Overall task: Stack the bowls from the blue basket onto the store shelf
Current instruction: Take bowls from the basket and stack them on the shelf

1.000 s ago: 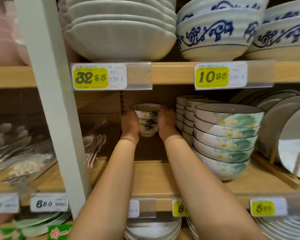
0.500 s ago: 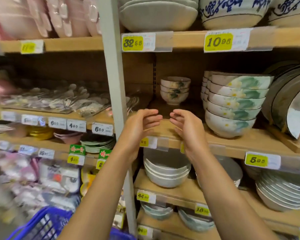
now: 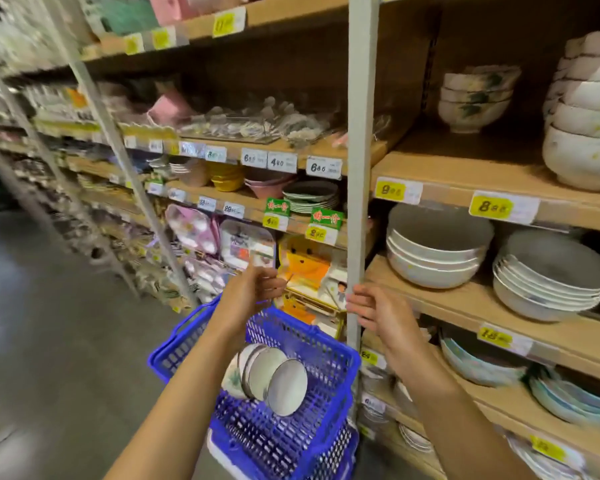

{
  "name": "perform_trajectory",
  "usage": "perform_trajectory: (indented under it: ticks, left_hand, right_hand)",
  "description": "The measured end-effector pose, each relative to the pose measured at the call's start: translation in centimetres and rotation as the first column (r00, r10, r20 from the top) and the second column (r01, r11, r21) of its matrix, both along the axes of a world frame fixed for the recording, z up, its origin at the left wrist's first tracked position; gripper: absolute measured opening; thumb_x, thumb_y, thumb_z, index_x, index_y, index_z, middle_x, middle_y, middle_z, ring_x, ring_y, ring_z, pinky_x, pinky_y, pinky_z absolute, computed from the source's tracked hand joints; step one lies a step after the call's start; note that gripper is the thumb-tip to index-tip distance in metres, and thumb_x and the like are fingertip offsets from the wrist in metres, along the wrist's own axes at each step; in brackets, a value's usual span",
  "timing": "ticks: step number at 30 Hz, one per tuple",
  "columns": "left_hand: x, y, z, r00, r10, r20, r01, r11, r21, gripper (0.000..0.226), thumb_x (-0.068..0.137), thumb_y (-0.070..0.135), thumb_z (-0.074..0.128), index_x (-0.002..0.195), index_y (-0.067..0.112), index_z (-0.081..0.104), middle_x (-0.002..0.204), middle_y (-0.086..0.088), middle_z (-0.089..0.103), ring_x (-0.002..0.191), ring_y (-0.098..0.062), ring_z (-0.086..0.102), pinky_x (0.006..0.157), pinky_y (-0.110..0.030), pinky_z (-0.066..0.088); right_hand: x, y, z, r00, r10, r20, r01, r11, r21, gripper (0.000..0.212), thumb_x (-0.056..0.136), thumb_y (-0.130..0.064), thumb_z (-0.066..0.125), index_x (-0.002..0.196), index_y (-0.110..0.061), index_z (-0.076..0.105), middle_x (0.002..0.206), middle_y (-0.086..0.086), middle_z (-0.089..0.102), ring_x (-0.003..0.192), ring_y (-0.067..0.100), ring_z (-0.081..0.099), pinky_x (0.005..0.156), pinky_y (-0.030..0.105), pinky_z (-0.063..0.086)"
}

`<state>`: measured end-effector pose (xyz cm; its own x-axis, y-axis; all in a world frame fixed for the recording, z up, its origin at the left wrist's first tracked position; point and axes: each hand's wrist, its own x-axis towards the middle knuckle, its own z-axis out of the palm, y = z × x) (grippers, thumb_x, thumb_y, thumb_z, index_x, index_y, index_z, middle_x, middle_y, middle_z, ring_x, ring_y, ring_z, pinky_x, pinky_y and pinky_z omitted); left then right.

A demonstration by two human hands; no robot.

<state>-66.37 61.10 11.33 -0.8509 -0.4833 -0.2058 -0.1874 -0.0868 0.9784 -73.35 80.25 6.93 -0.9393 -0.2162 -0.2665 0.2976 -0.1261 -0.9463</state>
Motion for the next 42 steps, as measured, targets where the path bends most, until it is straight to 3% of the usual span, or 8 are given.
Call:
perform_trajectory:
  ticks: [15, 19, 25, 26, 29, 32, 37, 42]
  left_hand:
    - [-2.9, -14.4, -14.0, 0.948, -0.111, 0.299, 0.21, 0.923, -0.323, 0.019, 0.097, 0.023, 0.042, 0.085, 0.015, 0.053, 0.087, -0.007, 0.057, 0.08, -0.023, 0.051, 0.068, -0.035, 0.035]
    - [-4.8, -15.2, -19.6, 0.855, -0.228, 0.465, 0.414, 0.841, -0.348, 0.048, 0.098, 0.028, 0.047, 0.142, 0.009, 0.04, 0.14, -0.011, 0.052, 0.124, -0.03, 0.051, 0.094, -0.033, 0.04]
    - [-5.3, -13.6, -28.4, 0.617, -0.402, 0.677, 0.732, 0.609, -0.305, 0.073, 0.097, 0.034, 0.053, 0.152, 0.003, 0.015, 0.158, -0.017, 0.019, 0.143, -0.035, 0.027, 0.112, -0.044, 0.031]
    - [-5.4, -13.4, -30.2, 0.563, -0.411, 0.717, 0.781, 0.549, -0.299, 0.076, 0.097, 0.034, 0.051, 0.152, 0.001, 0.011, 0.16, -0.018, 0.013, 0.145, -0.036, 0.02, 0.114, -0.044, 0.027]
    - [-5.7, -13.0, -34.8, 0.474, -0.435, 0.766, 0.833, 0.503, -0.23, 0.084, 0.097, 0.033, 0.051, 0.154, 0.004, -0.004, 0.161, -0.02, -0.004, 0.149, -0.036, 0.005, 0.119, -0.041, 0.015]
    - [-5.9, -12.6, -38.7, 0.489, -0.413, 0.768, 0.805, 0.554, -0.214, 0.092, 0.095, 0.03, 0.057, 0.154, 0.015, -0.012, 0.16, -0.023, -0.007, 0.148, -0.04, 0.008, 0.117, -0.043, 0.021]
    - [-6.2, -12.0, -42.0, 0.656, -0.348, 0.669, 0.681, 0.655, -0.327, 0.08, 0.097, 0.012, 0.047, 0.153, 0.04, -0.004, 0.161, -0.018, -0.002, 0.132, -0.045, 0.04, 0.077, -0.038, 0.046]
    - [-7.9, -12.6, -41.8, 0.743, -0.269, 0.613, 0.613, 0.64, -0.463, 0.068, 0.096, 0.002, 0.034, 0.152, 0.037, 0.021, 0.141, -0.012, 0.039, 0.116, -0.037, 0.051, 0.082, -0.047, 0.049]
  right_hand:
    - [0.3, -14.5, -15.6, 0.896, -0.034, 0.443, -0.122, 0.94, 0.32, 0.017, 0.096, -0.019, 0.043, 0.081, -0.014, 0.05, 0.077, 0.008, 0.052, 0.067, 0.02, 0.041, 0.056, 0.025, 0.027]
    - [0.7, -16.6, -20.9, 0.836, -0.193, 0.513, -0.053, 0.903, 0.427, 0.025, 0.099, -0.026, 0.039, 0.076, -0.015, 0.042, 0.071, 0.007, 0.041, 0.056, 0.02, 0.037, 0.052, 0.025, 0.026]
    - [0.1, -18.0, -27.9, 0.794, -0.265, 0.547, -0.105, 0.827, 0.553, 0.038, 0.099, -0.02, 0.043, 0.117, 0.013, 0.051, 0.084, 0.015, 0.048, 0.077, 0.024, 0.048, 0.069, 0.033, 0.036]
    - [-0.3, -18.1, -29.0, 0.781, -0.267, 0.564, -0.117, 0.825, 0.552, 0.027, 0.098, -0.019, 0.045, 0.076, -0.004, 0.039, 0.079, 0.013, 0.046, 0.076, 0.021, 0.045, 0.071, 0.031, 0.035]
    - [-2.1, -18.8, -32.6, 0.758, -0.278, 0.59, -0.136, 0.818, 0.559, 0.022, 0.099, -0.023, 0.046, 0.08, -0.015, 0.054, 0.086, 0.005, 0.05, 0.072, 0.02, 0.048, 0.071, 0.028, 0.04]
    - [-3.7, -20.0, -36.0, 0.749, -0.291, 0.594, -0.134, 0.813, 0.567, 0.032, 0.097, -0.024, 0.048, 0.12, -0.004, 0.056, 0.114, 0.015, 0.056, 0.095, 0.028, 0.057, 0.077, 0.036, 0.044]
    - [-5.1, -21.0, -40.0, 0.731, -0.258, 0.632, -0.198, 0.806, 0.558, 0.04, 0.096, -0.021, 0.044, 0.127, 0.002, 0.054, 0.131, 0.019, 0.055, 0.109, 0.03, 0.055, 0.085, 0.035, 0.043]
    - [-5.6, -20.7, -41.7, 0.732, -0.297, 0.613, -0.202, 0.765, 0.612, 0.042, 0.1, -0.024, 0.041, 0.133, -0.001, 0.052, 0.139, 0.018, 0.051, 0.124, 0.033, 0.051, 0.095, 0.033, 0.042]
